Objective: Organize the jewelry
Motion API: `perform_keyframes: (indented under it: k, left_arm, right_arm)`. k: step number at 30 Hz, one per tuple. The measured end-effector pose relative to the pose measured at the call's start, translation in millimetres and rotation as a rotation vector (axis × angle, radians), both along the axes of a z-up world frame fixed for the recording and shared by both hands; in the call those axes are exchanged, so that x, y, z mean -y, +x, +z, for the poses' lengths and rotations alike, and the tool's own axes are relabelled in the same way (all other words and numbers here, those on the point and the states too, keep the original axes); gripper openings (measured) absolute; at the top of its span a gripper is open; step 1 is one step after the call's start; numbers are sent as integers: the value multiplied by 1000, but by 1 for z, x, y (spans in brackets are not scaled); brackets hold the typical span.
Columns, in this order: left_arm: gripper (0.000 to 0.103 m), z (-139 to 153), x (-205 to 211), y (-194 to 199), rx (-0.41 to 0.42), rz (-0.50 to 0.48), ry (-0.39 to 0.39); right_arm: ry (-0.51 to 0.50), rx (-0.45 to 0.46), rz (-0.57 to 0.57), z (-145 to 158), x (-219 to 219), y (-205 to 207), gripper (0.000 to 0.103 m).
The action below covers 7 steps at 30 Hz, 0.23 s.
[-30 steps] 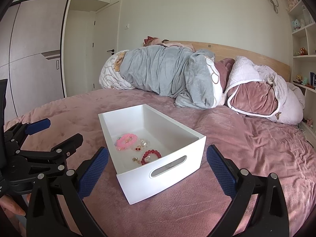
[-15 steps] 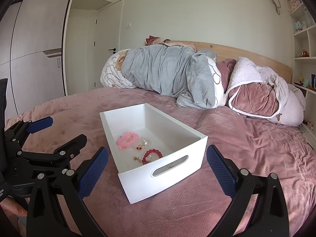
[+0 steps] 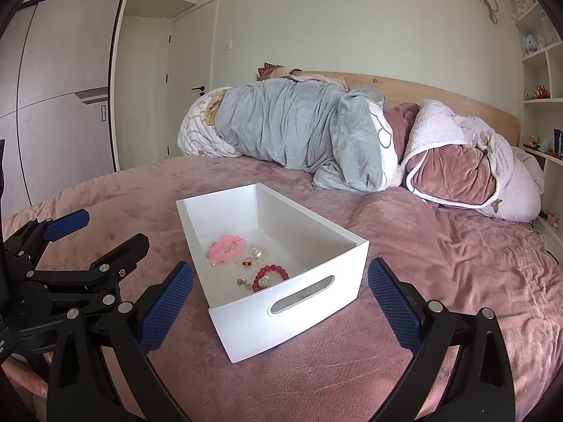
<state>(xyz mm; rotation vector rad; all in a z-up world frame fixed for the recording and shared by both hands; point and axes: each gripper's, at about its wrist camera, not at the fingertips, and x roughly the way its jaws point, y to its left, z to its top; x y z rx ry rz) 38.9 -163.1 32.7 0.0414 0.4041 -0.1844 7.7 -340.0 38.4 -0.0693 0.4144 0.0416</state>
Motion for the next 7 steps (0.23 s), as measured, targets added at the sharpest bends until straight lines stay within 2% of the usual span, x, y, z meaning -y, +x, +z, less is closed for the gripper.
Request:
perform_keyframes:
  k: [7]
  left_arm:
    - [99,0,-2,2,-1,17,6]
  right_arm:
    - [0,-2,1,0,-1,0,98]
